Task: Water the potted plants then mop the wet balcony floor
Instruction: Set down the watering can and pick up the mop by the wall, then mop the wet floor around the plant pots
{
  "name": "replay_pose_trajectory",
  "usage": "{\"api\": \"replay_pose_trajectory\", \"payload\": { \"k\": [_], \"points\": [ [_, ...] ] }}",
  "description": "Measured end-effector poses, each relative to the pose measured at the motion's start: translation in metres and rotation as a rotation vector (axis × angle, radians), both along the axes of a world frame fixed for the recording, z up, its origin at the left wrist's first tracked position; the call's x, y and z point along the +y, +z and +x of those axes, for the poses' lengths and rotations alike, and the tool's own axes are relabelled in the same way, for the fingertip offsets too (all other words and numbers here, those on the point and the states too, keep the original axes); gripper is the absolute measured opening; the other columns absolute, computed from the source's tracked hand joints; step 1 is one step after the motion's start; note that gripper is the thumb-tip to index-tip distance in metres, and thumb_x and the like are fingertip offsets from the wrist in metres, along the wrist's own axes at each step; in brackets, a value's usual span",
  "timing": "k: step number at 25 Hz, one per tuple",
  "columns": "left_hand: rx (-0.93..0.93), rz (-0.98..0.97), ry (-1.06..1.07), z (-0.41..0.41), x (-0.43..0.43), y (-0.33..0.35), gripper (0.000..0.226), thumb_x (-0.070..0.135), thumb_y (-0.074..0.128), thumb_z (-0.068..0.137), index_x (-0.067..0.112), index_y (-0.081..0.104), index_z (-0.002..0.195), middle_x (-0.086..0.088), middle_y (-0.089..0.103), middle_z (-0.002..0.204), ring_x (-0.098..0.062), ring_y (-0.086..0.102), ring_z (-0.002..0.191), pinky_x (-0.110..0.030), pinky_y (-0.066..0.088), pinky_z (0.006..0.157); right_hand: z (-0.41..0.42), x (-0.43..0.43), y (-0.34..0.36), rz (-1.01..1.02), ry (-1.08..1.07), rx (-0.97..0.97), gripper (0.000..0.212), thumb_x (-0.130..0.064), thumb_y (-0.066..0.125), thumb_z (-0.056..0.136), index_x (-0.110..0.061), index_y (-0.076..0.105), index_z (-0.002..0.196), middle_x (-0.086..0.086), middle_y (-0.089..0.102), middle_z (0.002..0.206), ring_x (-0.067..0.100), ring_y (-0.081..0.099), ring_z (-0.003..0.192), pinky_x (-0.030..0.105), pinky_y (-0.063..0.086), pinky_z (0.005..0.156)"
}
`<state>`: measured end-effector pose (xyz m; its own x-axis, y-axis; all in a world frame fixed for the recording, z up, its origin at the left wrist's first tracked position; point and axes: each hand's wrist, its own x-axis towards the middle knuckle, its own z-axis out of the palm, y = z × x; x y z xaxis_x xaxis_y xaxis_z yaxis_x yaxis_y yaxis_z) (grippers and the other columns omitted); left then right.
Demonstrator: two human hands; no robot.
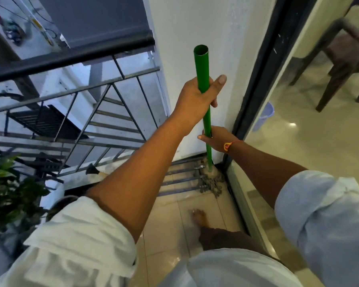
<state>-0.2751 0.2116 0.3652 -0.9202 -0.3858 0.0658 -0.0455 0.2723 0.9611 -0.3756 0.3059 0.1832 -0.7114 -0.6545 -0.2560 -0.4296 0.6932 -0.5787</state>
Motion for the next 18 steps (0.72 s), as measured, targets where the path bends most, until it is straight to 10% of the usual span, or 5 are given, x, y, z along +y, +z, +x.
{"api": "replay_pose_trajectory", "payload": {
  "k": [7,18],
  "points": [
    [0.047,0.086,0.036,0.109,0.057,-0.013,0.046,0.037,0.059,0.104,0.013,0.047,0.068,-0.007,0.049,0.06,-0.008,0.05,0.052,-0.017,0.05,0.06,0.107,0.06,0.002,0.049,0.033,0.029,0.024,-0.043,0.063,0.097,-0.02,0.059,0.1,0.004,0.06,0.09,0.023,0.055,0.084,0.029,0.036,0.074],
    [-0.039,0.152,0.171,0.2,0.119,-0.031,0.046,0.042,0.07,0.096,0.021,0.053,0.06,0.0,0.059,0.055,-0.019,0.062,0.062,-0.054,0.06,0.089,0.191,0.131,-0.028,0.185,0.253,-0.045,0.027,-0.046,0.059,0.099,-0.019,0.053,0.099,0.0,0.056,0.084,0.027,0.061,0.089,0.032,0.038,0.072]
  ]
}}
